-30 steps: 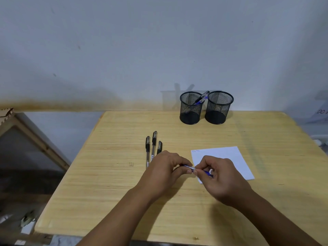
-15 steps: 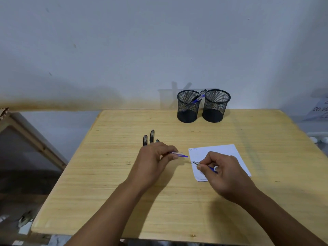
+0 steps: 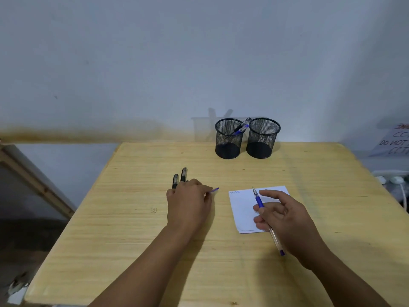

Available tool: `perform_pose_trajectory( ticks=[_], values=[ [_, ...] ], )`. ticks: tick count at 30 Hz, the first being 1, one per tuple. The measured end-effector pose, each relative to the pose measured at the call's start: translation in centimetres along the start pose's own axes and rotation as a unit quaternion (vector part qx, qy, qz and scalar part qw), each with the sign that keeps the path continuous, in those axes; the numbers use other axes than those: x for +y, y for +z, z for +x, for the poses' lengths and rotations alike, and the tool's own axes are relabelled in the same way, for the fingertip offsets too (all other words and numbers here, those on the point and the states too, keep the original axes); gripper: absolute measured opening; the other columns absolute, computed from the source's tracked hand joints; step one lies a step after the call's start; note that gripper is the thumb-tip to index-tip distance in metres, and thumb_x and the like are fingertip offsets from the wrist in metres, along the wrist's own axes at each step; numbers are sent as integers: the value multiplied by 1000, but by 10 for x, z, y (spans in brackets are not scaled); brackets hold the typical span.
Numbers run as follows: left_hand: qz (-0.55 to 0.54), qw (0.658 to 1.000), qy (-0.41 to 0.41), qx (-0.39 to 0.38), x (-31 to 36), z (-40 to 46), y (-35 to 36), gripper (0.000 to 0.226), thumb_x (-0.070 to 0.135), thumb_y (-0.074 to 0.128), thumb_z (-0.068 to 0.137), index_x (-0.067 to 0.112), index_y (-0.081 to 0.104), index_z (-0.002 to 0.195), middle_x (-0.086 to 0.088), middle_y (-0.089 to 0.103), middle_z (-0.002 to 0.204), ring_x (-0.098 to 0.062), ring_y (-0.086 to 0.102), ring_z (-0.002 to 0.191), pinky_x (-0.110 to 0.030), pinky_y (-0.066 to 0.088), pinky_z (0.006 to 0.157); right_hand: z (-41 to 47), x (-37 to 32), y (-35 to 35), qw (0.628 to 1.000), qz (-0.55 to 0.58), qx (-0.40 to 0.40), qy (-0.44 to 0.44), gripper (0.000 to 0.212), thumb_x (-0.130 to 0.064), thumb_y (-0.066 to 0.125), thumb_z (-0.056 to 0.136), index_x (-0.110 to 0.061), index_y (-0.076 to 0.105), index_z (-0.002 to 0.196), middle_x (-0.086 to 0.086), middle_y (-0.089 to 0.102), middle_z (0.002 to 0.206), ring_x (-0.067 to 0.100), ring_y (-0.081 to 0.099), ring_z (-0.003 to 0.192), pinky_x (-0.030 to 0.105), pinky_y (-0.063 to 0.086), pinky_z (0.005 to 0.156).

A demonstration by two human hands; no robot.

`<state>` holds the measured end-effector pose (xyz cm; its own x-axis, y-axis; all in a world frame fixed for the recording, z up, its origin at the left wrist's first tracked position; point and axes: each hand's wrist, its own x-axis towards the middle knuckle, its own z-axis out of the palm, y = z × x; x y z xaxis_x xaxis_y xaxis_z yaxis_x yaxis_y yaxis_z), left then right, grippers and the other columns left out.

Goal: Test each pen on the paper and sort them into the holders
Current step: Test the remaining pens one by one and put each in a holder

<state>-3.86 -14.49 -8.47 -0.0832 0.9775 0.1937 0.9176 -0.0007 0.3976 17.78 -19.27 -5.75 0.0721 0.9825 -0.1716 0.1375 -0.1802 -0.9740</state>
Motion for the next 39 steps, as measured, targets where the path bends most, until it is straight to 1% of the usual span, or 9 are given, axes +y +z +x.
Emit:
perform_pose_trajectory(
  ticks=[3,5,8,12,17,22,26,30,39],
  values=[
    [19,1000,-17,11,-1,2,6,30,42,46,92,32,62,68,11,59,73,-14,58,83,-37,33,83,-1,2,-1,999,27,25,7,16,-4,68,88,-16,72,99,10,75,80,27,75,71,38,62,69],
    [9,1000,-23,14,2,1,5,23,37,47,84,29,50,64,10,54,68,-14,54,76,-38,34,82,-2,4,-1,998,49,37,15,16,-5,68,88,-15,75,99,9,76,83,26,76,72,35,62,68],
    [-33,999,23,29,6,-7,6,14,37,51,84,35,64,88,12,61,84,-15,55,83,-37,40,82,-1,6,-4,994,93,48,27,20,-3,60,93,-15,76,98,10,77,91,24,77,80,31,62,72],
    [-84,987,137,-20,17,-32,13,45,45,56,84,29,58,126,10,61,111,-16,51,100,-30,41,88,1,7,-10,974,221,15,42,27,6,50,94,-7,72,104,20,76,101,31,74,94,34,60,84],
    [-31,988,140,-61,21,-35,20,68,62,48,82,32,40,143,16,46,140,-11,36,124,-27,30,101,9,16,-10,991,116,64,-15,25,-5,76,80,-20,77,100,9,78,95,26,74,95,40,57,88],
    [-3,986,141,-85,23,-35,21,73,65,42,84,30,33,147,16,34,150,-13,24,129,-30,25,102,25,12,-4,988,-10,137,-73,15,-16,65,91,-28,73,95,-2,77,73,9,74,70,14,56,64],
    [16,987,139,-82,22,-34,20,70,66,40,83,30,37,143,15,35,148,-15,24,128,-30,24,96,42,5,4,984,-92,134,-76,12,-16,66,90,-22,76,93,-9,76,86,6,70,80,19,55,76],
    [26,986,137,-96,26,-32,18,71,67,38,83,30,35,143,17,33,148,-16,23,129,-33,27,98,51,-12,9,973,-164,129,-103,19,-12,72,84,-31,70,88,-20,70,82,-7,63,80,1,45,67],
    [35,984,136,-110,27,-30,16,73,69,38,81,31,33,143,17,30,149,-16,24,130,-32,27,98,67,-12,21,978,-141,103,-115,8,-21,76,82,-26,71,85,-16,72,76,-1,69,74,12,49,70]
  ],
)
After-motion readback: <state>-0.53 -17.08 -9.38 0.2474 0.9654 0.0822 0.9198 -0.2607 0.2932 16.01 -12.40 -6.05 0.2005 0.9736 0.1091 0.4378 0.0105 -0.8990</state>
